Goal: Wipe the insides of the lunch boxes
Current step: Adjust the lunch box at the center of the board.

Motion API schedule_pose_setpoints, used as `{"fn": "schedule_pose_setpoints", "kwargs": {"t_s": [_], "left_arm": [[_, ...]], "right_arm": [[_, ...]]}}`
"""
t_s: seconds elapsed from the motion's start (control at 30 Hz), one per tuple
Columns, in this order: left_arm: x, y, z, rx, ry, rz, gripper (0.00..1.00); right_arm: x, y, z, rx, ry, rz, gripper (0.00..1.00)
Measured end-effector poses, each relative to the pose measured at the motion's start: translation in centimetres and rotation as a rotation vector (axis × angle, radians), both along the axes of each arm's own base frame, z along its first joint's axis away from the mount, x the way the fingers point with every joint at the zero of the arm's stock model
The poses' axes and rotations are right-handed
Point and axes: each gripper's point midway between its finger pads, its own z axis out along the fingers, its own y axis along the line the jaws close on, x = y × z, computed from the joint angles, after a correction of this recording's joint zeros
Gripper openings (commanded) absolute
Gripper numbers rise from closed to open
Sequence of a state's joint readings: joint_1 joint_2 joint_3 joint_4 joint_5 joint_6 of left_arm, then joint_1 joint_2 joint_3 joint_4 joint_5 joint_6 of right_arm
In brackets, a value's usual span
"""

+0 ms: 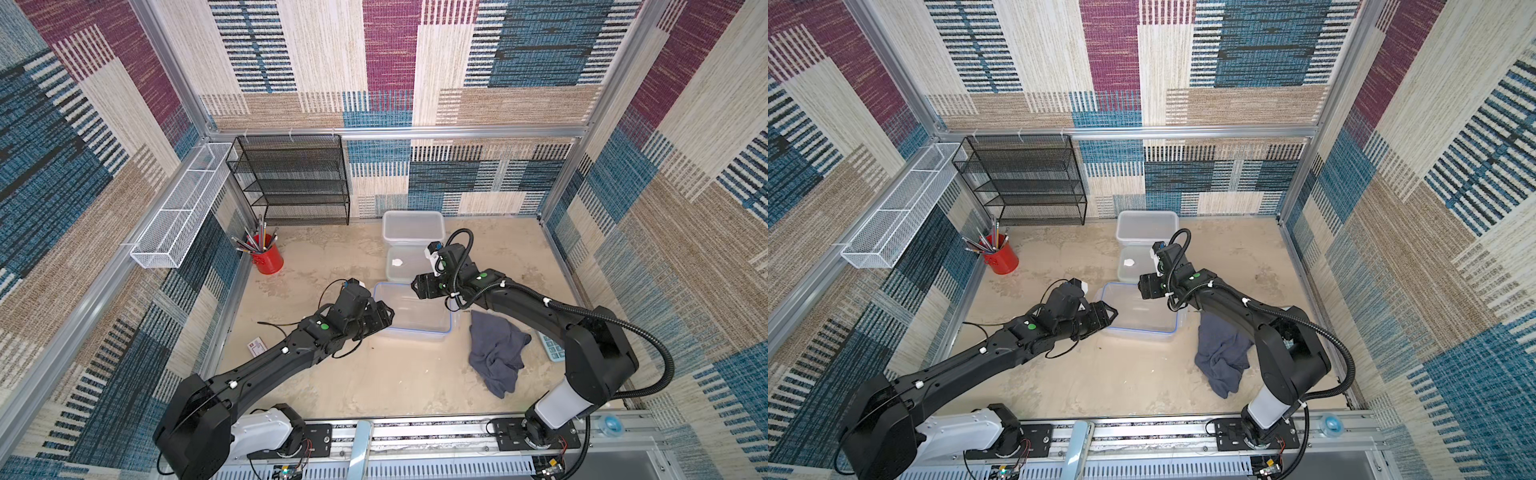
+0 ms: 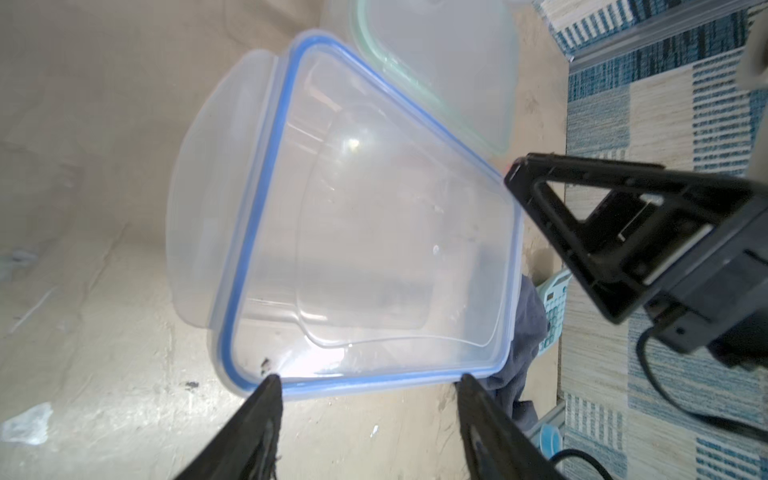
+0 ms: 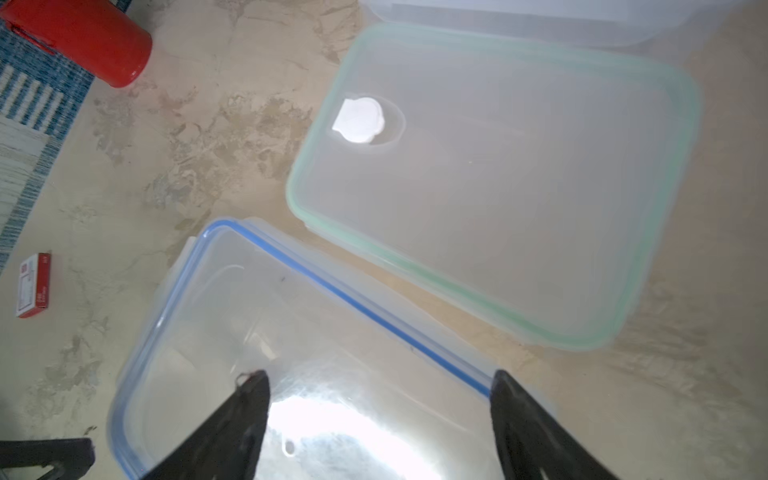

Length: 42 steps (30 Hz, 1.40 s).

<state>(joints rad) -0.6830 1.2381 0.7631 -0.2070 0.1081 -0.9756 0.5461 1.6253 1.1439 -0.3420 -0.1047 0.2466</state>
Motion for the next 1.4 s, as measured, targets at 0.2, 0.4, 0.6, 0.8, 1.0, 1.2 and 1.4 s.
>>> {"fn": "schedule_pose_setpoints", "kwargs": {"t_s": [0.2, 0.4, 0.6, 0.8, 1.0, 1.2, 1.4], "left_arm": [[-0.4, -1.1, -1.0, -0.017, 0.039, -0.050, 0.74], [-0.4, -1.1, -3.7, 0.009, 0.117, -0.057, 0.74], [0.2, -1.3, -4.5, -0.016, 0.150, -0.064, 0.74], [1.3, -0.6, -4.3, -0.022, 0.148, -0.035, 0.74], [2.2, 0.5, -4.7, -0.003, 0.143, -0.021, 0.74], [3.5, 2.0, -4.3, 0.033, 0.128, 0.009, 0.74], [4.2, 2.5, -3.2, 0.052, 0.118, 0.013, 0.74]], "right_arm": [[1.7, -1.9, -1.9, -0.065, 0.011, 0.015, 0.98], [0.9, -1.9, -3.3, -0.076, 0.049, 0.054, 0.92], [-1.3, -2.0, -2.5, -0.016, 0.069, 0.064, 0.79], [-4.2, -1.2, -1.8, 0.120, 0.102, 0.089, 0.74], [-8.8, 0.8, -3.5, 0.199, 0.207, 0.143, 0.72], [-12.1, 3.5, -4.7, 0.248, 0.294, 0.192, 0.73], [-12.1, 4.3, -4.5, 0.286, 0.320, 0.163, 0.83]]}}
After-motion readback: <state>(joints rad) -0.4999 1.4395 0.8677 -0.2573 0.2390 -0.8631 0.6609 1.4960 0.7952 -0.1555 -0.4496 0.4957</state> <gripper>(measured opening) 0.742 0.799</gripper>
